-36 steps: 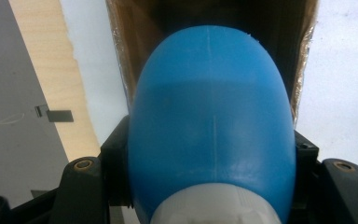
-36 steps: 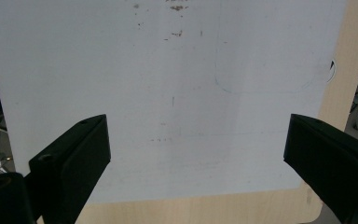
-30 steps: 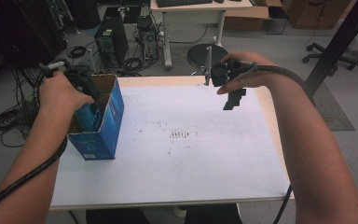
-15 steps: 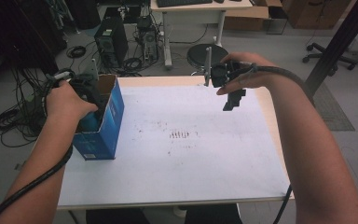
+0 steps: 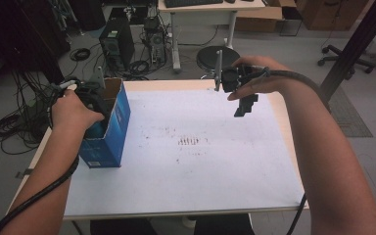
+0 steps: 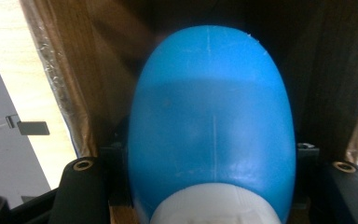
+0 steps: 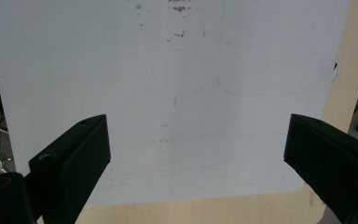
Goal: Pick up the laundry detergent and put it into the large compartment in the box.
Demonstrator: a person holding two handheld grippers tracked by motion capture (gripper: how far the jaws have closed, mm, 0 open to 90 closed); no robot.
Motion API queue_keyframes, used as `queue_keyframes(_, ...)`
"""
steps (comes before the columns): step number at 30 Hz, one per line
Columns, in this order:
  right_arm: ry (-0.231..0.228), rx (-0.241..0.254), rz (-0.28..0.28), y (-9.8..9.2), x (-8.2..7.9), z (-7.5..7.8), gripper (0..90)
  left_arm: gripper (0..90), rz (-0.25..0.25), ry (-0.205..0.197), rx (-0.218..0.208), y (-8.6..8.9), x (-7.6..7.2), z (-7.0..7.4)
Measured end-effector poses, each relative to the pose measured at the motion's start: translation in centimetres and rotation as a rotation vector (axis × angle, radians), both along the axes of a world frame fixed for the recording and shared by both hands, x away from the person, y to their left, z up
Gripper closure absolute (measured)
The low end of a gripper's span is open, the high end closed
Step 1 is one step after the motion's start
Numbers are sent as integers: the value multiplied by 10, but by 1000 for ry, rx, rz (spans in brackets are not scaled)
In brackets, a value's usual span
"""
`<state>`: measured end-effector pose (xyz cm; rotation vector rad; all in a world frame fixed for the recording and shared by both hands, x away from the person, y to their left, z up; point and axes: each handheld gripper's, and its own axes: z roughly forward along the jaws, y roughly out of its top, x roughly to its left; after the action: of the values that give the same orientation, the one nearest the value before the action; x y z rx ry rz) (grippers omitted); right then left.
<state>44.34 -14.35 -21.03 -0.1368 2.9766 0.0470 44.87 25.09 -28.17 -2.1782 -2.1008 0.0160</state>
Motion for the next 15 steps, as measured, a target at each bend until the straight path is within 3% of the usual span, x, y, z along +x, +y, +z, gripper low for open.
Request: queue_keyframes(15, 4, 3, 5, 2, 1, -4, 71, 378, -7, -7, -3, 1, 0, -6)
